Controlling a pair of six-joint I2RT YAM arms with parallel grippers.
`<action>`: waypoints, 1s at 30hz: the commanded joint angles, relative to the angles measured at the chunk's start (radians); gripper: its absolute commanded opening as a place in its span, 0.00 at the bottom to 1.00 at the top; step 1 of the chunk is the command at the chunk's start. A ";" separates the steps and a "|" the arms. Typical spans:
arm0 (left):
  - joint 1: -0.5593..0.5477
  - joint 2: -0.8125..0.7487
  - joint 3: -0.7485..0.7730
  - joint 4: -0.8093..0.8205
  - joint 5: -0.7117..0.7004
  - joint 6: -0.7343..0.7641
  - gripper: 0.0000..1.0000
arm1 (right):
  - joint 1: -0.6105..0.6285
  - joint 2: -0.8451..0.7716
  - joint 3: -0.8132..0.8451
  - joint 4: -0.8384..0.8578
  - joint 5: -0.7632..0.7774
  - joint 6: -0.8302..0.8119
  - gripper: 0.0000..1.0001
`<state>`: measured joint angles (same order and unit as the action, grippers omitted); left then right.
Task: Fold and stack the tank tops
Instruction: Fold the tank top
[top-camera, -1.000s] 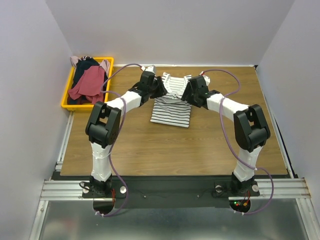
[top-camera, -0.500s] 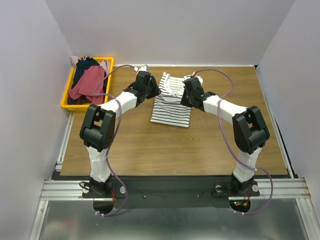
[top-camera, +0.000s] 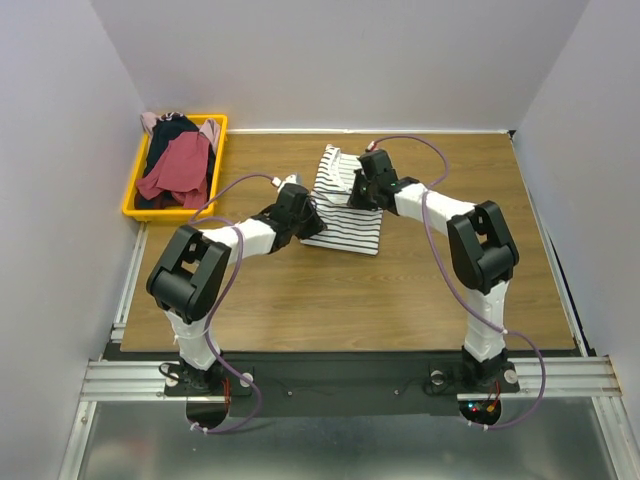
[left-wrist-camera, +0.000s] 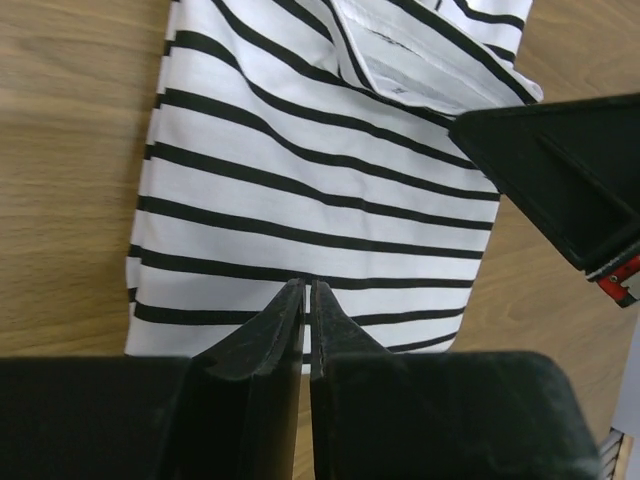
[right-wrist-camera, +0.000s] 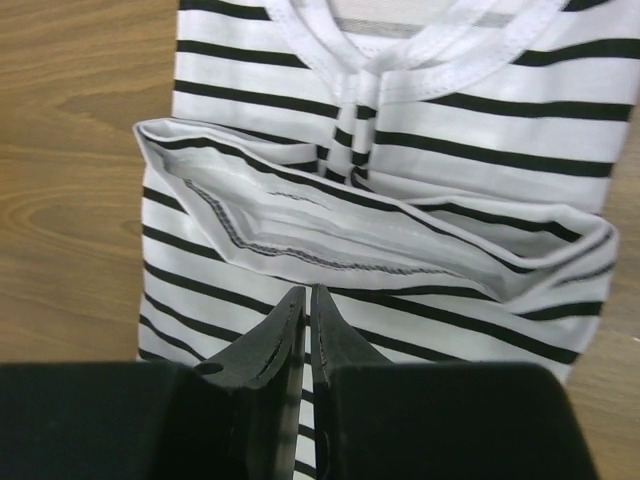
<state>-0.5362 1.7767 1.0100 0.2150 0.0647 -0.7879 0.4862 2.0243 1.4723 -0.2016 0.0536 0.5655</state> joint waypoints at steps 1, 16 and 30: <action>-0.005 -0.034 -0.020 0.083 -0.002 -0.031 0.17 | 0.011 0.045 0.077 0.060 -0.100 0.008 0.12; -0.005 -0.028 -0.083 0.093 -0.028 -0.034 0.16 | -0.049 0.191 0.204 0.060 -0.086 0.039 0.12; -0.005 0.004 -0.148 0.098 -0.057 -0.059 0.16 | -0.136 0.200 0.191 0.068 -0.198 0.071 0.18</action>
<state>-0.5415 1.7866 0.8898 0.2962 0.0334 -0.8368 0.3653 2.2337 1.6413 -0.1703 -0.1104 0.6334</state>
